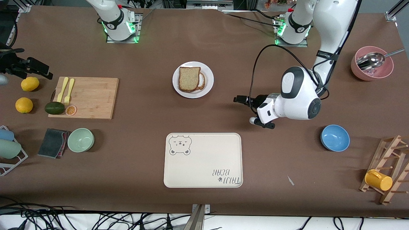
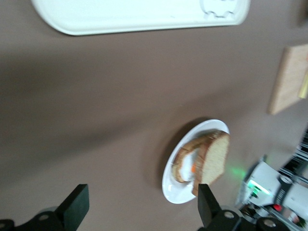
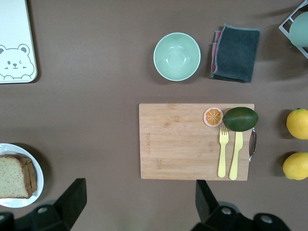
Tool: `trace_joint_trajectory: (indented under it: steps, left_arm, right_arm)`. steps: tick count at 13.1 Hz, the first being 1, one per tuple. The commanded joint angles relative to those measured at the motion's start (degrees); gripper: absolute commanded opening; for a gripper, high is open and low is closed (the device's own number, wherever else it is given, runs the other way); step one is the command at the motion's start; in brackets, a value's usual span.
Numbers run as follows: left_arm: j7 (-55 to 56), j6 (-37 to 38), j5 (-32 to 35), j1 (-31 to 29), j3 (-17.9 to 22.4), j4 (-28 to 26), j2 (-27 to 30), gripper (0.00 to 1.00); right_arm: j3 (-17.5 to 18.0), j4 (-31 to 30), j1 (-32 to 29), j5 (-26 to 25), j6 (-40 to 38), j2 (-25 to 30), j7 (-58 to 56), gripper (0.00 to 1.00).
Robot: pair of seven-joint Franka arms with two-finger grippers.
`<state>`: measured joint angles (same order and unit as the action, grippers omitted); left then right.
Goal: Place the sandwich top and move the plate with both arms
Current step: 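Move the left gripper toward the rim of the white plate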
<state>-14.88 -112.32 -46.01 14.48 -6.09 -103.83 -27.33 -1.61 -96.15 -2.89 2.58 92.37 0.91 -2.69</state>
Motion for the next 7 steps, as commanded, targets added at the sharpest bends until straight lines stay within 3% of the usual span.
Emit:
trace_joint_trajectory:
  steps: [1, 4, 7]
  left_arm:
    - [-14.2, -1.2, -9.9, 0.5, 0.2, -3.9, -1.7, 0.99]
    - [-24.9, -1.5, -17.5, 2.5, -0.6, -4.1, -6.0, 1.00]
    - [-27.8, -6.0, -21.1, 5.9, -0.8, -3.7, -9.0, 1.00]
  right_arm:
    - [0.6, 1.4, -0.5, -0.1, -1.0, -0.9, 0.5, 1.00]
    - [0.3, 1.5, -0.5, -0.3, -0.6, -1.0, 0.6, 1.00]
    - [0.4, 1.6, -0.4, -0.3, 0.2, -1.0, 0.8, 1.00]
